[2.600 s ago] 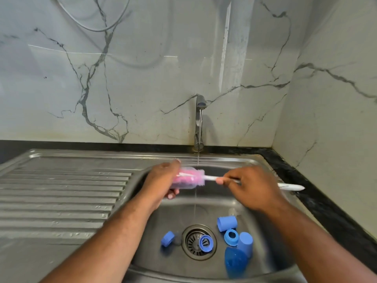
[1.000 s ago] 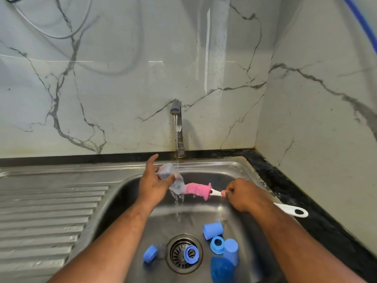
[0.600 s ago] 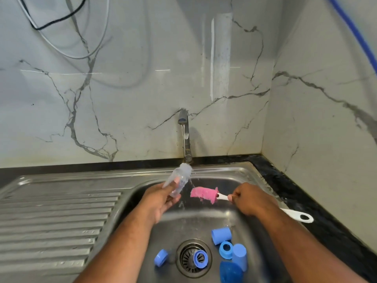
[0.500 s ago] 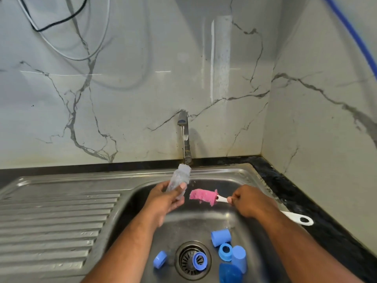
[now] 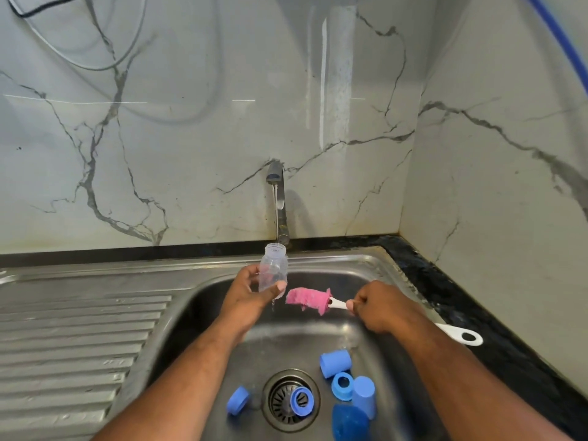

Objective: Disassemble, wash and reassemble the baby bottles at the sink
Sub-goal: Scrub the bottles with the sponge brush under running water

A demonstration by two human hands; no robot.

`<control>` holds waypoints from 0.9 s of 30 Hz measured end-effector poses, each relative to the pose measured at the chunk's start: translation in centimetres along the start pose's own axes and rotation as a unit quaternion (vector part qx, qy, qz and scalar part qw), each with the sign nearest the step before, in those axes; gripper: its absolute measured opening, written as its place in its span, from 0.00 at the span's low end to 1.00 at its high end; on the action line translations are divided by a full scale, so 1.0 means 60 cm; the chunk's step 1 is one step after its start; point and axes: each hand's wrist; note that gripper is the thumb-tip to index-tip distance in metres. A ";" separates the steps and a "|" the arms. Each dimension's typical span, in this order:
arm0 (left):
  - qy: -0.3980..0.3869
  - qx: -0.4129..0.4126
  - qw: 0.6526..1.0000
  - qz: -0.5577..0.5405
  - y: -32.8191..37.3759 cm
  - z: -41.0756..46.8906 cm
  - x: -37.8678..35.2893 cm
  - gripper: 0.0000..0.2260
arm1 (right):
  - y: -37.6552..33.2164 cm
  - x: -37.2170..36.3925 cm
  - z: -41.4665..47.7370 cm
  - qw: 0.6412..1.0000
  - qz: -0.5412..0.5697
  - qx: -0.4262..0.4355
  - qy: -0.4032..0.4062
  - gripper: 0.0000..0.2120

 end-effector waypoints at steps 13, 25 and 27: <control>0.009 -0.004 0.996 0.088 -0.002 -0.005 -0.011 0.25 | -0.002 0.002 -0.004 1.000 0.015 -0.009 -0.004 0.12; 0.000 0.007 0.977 0.214 -0.010 -0.010 -0.022 0.21 | 0.002 0.000 -0.001 1.000 0.024 -0.012 0.003 0.13; 0.022 -0.006 0.982 0.185 -0.009 -0.007 -0.021 0.23 | 0.004 0.001 0.001 1.000 0.023 -0.017 0.011 0.13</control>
Point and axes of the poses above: each hand's wrist, its own z-axis towards the middle knuckle, its own x-axis out of the back of the hand, y = z × x, and after that the axes turned 14 degrees about z, right-handed
